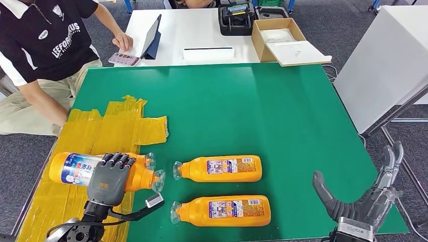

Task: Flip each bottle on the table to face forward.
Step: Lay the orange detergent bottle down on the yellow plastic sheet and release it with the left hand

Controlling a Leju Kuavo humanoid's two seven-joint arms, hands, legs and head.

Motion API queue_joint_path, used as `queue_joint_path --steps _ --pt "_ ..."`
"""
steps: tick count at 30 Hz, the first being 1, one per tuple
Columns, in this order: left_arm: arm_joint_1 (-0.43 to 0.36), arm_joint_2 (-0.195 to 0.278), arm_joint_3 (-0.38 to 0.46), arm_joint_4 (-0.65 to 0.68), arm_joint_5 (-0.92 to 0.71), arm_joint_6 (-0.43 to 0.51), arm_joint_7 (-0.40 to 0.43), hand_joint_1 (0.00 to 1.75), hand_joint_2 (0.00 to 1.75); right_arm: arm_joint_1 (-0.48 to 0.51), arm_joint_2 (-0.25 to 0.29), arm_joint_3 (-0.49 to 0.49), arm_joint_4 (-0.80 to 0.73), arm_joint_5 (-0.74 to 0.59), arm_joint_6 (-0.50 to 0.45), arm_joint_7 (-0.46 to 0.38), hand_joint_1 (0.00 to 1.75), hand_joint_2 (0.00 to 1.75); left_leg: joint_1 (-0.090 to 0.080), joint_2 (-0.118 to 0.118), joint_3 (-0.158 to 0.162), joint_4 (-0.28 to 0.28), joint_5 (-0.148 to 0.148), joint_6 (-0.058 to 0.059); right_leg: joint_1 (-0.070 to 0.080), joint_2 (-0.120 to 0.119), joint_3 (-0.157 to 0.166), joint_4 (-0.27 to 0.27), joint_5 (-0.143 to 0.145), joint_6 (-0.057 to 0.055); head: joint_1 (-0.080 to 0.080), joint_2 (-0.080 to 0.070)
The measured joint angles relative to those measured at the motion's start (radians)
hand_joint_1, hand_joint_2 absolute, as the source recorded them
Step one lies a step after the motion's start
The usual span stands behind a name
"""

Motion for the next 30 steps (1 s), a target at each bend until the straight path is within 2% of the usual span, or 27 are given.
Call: queue_joint_path --steps 6,14,22,30 --pt "-0.014 -0.08 0.028 0.038 0.0 -0.008 -0.051 1.75 1.75 0.001 0.003 0.016 -0.001 0.038 0.001 0.045 0.0 1.75 0.0 0.0 0.0 0.0 0.0 0.0 0.0 0.0 0.0 0.0 0.0 0.0 0.0 0.0" --pt "-0.069 -0.152 0.052 0.107 0.0 -0.037 -0.084 1.75 1.75 0.0 0.016 0.022 -0.003 0.068 0.009 0.07 0.0 1.75 0.0 0.0 0.0 0.0 0.0 0.0 0.0 0.0 0.0 0.0 0.0 0.0 0.0 0.0" --pt "-0.112 -0.198 0.071 0.172 0.0 -0.076 -0.04 1.75 1.75 -0.011 0.045 0.022 -0.016 0.117 0.036 0.105 0.0 1.75 0.0 0.0 0.0 0.0 0.0 0.0 0.0 0.0 0.0 0.0 0.0 0.0 0.0 0.0" --pt "-0.131 -0.216 0.076 0.203 0.0 -0.077 -0.036 1.75 1.75 -0.019 0.058 0.022 -0.022 0.122 0.04 0.109 0.0 1.75 0.0 0.0 0.0 0.0 0.0 0.0 0.0 0.0 0.0 0.0 0.0 0.0 0.0 0.0"
